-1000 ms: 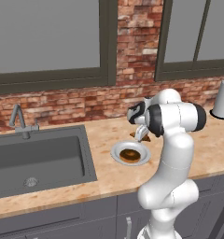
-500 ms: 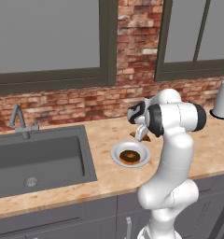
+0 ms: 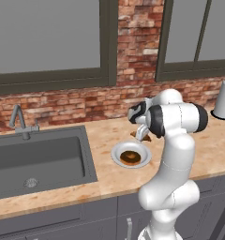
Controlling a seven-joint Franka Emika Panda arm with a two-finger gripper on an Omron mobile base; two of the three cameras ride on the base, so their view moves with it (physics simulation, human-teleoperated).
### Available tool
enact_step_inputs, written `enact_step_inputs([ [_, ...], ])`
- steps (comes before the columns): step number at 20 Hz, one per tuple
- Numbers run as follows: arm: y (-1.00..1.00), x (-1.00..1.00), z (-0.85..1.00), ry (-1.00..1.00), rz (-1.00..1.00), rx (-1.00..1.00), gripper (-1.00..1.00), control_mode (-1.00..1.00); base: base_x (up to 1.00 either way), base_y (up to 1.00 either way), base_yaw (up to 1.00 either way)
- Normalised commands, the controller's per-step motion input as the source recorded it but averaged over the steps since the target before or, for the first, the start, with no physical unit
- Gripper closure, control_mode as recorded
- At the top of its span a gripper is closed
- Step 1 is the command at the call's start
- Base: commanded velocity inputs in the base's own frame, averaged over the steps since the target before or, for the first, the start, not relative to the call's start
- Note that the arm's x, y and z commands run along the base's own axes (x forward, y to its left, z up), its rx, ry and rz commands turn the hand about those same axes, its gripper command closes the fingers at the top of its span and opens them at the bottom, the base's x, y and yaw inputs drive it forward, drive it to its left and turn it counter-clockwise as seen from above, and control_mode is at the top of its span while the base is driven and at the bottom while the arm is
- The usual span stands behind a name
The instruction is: Place the pastries on the plates.
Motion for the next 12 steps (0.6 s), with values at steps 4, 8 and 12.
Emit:
enact_step_inputs([
  [4, 0.0, 0.0, 0.39, 0.0, 0.0, 0.0, 1.0, -1.0, 0.0, 0.0, 0.0],
  [8, 0.0, -0.12, 0.36, 0.0, -0.01, 0.0, 1.0, -1.0, 0.0, 0.0, 0.0],
  [12, 0.0, -0.21, 0.45, 0.0, -0.06, 0.0, 1.0, -1.0, 0.0, 0.0, 0.0],
])
